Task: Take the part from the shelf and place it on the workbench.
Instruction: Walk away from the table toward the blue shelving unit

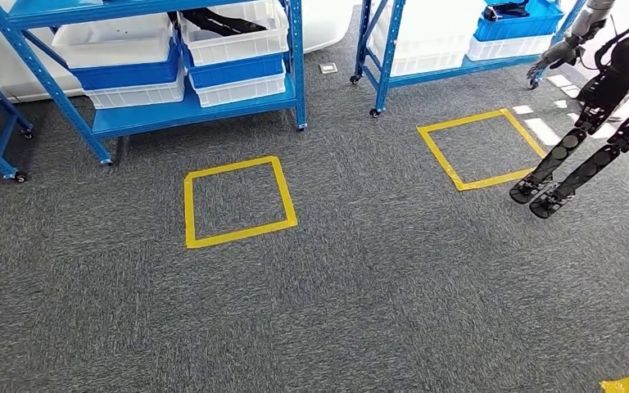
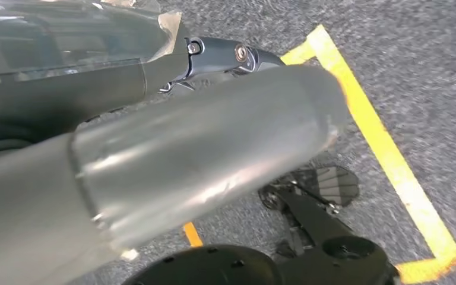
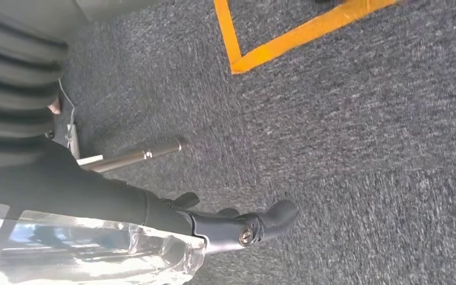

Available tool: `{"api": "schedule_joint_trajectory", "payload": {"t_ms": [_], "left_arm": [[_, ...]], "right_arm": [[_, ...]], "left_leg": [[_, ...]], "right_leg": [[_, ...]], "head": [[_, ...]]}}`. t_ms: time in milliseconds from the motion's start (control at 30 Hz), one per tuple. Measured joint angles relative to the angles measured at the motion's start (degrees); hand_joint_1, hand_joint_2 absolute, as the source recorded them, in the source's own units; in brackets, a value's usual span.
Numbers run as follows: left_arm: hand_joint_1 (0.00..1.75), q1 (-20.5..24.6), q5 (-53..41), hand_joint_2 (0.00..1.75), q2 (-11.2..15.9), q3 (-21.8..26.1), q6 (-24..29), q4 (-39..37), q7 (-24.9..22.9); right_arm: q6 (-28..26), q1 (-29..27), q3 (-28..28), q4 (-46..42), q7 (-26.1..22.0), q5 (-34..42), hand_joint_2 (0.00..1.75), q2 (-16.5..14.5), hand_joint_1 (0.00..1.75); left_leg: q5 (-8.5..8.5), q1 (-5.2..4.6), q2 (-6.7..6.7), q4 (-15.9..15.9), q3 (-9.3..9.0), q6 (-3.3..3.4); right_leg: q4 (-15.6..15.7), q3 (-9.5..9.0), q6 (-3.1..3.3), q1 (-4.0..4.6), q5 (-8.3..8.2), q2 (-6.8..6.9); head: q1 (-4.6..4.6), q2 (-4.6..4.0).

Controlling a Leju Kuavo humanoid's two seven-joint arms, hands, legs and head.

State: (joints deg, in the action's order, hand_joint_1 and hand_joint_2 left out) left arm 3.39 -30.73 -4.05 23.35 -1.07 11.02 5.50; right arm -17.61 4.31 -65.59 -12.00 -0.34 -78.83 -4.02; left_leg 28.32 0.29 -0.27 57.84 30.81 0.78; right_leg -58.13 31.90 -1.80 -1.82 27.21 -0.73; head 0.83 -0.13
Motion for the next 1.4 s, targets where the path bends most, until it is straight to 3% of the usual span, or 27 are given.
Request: {"api": "schedule_joint_trajectory", "payload": {"t_ms": [67, 100, 200, 233, 267, 300, 367, 433, 467, 567, 967, 1400], "left_arm": [[0.0, 0.0, 0.0, 0.0, -0.1, 0.0, 0.0, 0.0, -0.1], [0.0, 0.0, -0.1, 0.0, -0.1, 0.0, 0.0, 0.0, -0.1], [0.0, 0.0, -0.1, 0.0, -0.1, 0.0, 0.0, 0.0, -0.2], [0.0, 0.0, -0.1, 0.0, -0.1, 0.0, 0.0, 0.0, -0.2], [0.0, -0.1, -0.1, 0.0, -0.2, 0.0, 0.0, 0.0, -0.2], [0.0, -0.1, -0.1, 0.0, -0.2, 0.0, 0.0, 0.0, -0.2], [0.0, -0.1, -0.2, 0.0, -0.3, 0.0, -0.1, 0.0, -0.3], [0.0, 0.0, -0.3, 0.0, -0.3, 0.0, -0.1, 0.0, -0.3], [0.0, 0.0, -0.4, 0.0, -0.3, 0.0, -0.1, 0.0, -0.3], [0.0, 0.0, -0.6, 0.0, -0.2, 0.0, -0.1, 0.0, -0.3], [0.0, 0.0, -1.0, 0.0, -0.3, 0.0, -0.1, 0.0, -0.4], [0.0, 0.0, -1.1, 0.0, -0.3, 0.0, -0.1, 0.0, -0.4]], "right_arm": [[0.0, 0.0, 0.0, 0.0, -0.3, -0.2, 0.0, 0.0, 0.0], [0.1, 0.0, 0.0, 0.0, -0.5, -0.4, 0.0, 0.0, 0.0], [0.4, -0.1, 0.2, 0.0, -0.7, -0.8, 0.0, 0.0, 0.0], [0.6, -0.2, 0.2, 0.0, -0.7, -1.0, 0.0, 0.0, 0.0], [0.8, -0.2, 0.3, 0.0, -0.7, -1.1, 0.0, 0.1, 0.0], [1.0, -0.3, 0.3, 0.0, -0.8, -1.3, 0.0, 0.2, 0.0], [1.6, -0.2, 0.4, 0.0, -0.8, -1.5, 0.0, 0.3, 0.0], [2.0, -0.1, 0.7, 0.0, -0.9, -1.6, 0.0, 0.4, 0.0], [2.1, -0.1, 0.8, 0.0, -0.9, -1.7, 0.0, 0.4, 0.0], [2.2, -0.2, 1.2, 0.0, -0.9, -2.0, 0.0, 0.3, 0.0], [2.5, -0.1, 1.7, 0.0, -0.9, -2.6, 0.0, 0.4, 0.0], [3.0, -0.1, 2.6, 0.0, -1.1, -3.1, 0.0, 0.5, 0.0]], "left_leg": [[-0.7, -0.05, 0.3, -0.8, -0.14, 1.12], [-1.12, -0.01, 0.46, -1.2, -0.16, 1.65], [-1.61, -0.32, 0.85, -1.5, 0.27, 2.33], [-1.67, -0.49, 0.93, -1.5, 0.39, 2.41], [-1.72, -0.63, 0.98, -1.5, 0.45, 2.45], [-1.76, -0.76, 1.0, -1.4, 0.44, 2.46], [-1.74, -1.04, 1.04, -1.2, 0.39, 2.36], [-1.51, -1.4, 1.09, -0.8, 0.49, 2.14], [-1.36, -1.53, 1.1, -0.6, 0.6, 2.38], [-1.38, -1.39, 1.07, -0.5, 0.72, 2.98], [-1.67, -1.03, 1.06, -0.7, 0.76, 1.61], [-1.64, -1.53, 1.06, -0.7, 0.78, 1.61]], "right_leg": [[-0.7, 0.47, -0.57, 0.04, 0.52, 0.12], [-2.6, 1.39, -0.47, 0.11, 1.66, 0.21], [-13.3, 6.31, 0.36, 0.27, 6.71, 0.36], [-15.5, 7.17, 0.31, 0.36, 7.42, 0.36], [-15.4, 6.85, 0.08, 0.46, 7.16, 0.37], [-13.1, 5.35, -0.22, 0.59, 6.11, 0.38], [-4.7, 0.71, -0.42, 0.81, 3.36, 0.65], [0.4, -1.8, 0.15, 0.99, 1.83, 0.91], [1.0, -1.96, 0.45, 1.02, 1.64, 0.94], [1.1, -2.05, 0.74, 1.07, 1.45, 0.92], [1.0, -1.83, 0.97, 1.67, 1.41, 0.92], [1.0, -1.76, 0.94, 1.3, 1.4, 0.92]], "head": [[-0.05, 0.0], [-0.16, 0.0], [-0.45, 0.0], [-0.44, 0.0], [-0.45, 0.0], [-0.46, 0.0], [-0.47, 0.0], [-0.37, 0.0], [-0.32, 0.0], [-0.27, 0.0], [-0.29, 0.0], [-0.3, 0.0]]}}
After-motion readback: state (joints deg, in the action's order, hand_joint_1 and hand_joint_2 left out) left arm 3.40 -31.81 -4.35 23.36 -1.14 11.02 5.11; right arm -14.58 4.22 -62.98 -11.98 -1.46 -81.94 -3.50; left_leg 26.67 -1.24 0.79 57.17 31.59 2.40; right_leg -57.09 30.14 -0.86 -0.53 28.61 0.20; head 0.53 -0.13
